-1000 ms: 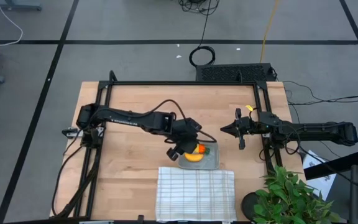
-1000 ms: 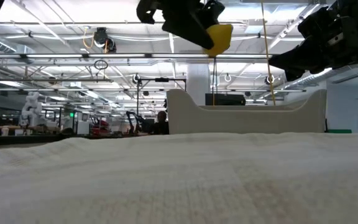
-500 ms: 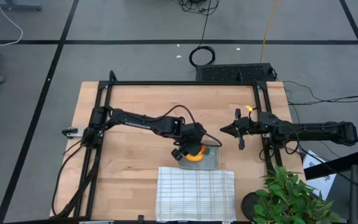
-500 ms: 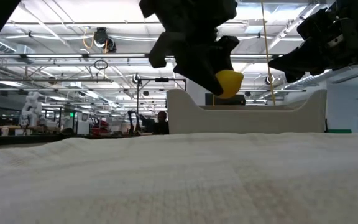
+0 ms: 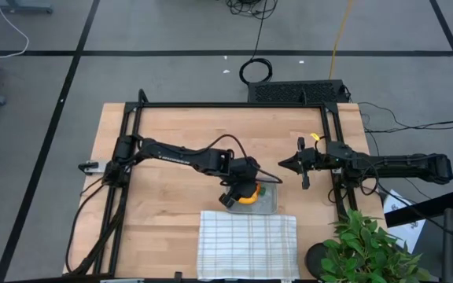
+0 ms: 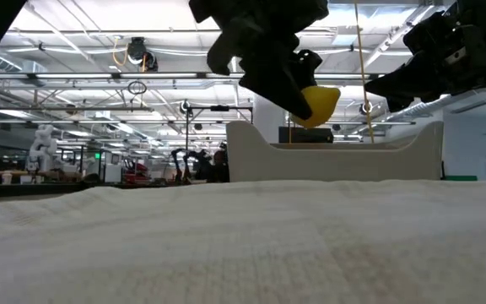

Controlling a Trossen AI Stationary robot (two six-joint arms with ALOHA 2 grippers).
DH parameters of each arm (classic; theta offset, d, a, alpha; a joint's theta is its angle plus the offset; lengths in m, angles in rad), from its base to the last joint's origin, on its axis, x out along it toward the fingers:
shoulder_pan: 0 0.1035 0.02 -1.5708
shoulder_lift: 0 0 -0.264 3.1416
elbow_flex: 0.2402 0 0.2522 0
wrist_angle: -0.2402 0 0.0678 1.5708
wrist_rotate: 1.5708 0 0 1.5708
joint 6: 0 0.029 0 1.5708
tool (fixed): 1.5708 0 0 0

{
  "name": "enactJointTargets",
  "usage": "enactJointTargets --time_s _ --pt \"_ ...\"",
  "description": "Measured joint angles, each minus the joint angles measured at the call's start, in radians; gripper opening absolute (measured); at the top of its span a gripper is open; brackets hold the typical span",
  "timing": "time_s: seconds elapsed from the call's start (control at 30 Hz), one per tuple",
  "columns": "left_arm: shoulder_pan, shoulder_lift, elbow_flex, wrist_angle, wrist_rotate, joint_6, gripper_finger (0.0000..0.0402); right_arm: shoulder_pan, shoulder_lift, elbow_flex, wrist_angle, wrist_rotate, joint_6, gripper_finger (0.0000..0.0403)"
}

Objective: Pick and placing Produce into tupperware
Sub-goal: Put the lemon into the gray bin

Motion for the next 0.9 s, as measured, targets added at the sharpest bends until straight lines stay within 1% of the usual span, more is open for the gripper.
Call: enactJointTargets --time_s 0.1,0.3,0.4,0.47,0.63,0.73,0.9 --pt "-0.009 0.006 0.0 0.02 0.0 -0.046 0.0197 0.0 0.0 0.0 0.008 0.0 -0.001 0.0" --pt "-0.018 0.026 0.002 0.124 -0.057 -0.253 0.0198 0.0 0.0 0.0 0.007 0.0 0.002 0.0" --pt "-0.02 0.041 0.0 0.145 -0.057 -0.301 0.0198 0.0 0.0 0.0 0.007 0.0 0.002 0.0" --pt "-0.022 0.061 0.0 0.199 -0.056 -0.318 0.0198 0.0 0.0 0.0 0.007 0.0 0.002 0.0" --pt "-0.027 0.071 0.002 0.187 -0.029 -0.361 0.0198 0.0 0.003 0.0 0.013 0.0 0.002 0.0" --pt "-0.036 0.074 0.0 0.151 -0.029 -0.388 0.0198 0.0 0.004 0.0 0.014 0.0 0.002 0.0" --pt "-0.043 0.073 0.0 0.067 -0.057 -0.418 0.0198 0.0 0.004 0.0 0.014 0.0 0.002 0.0"
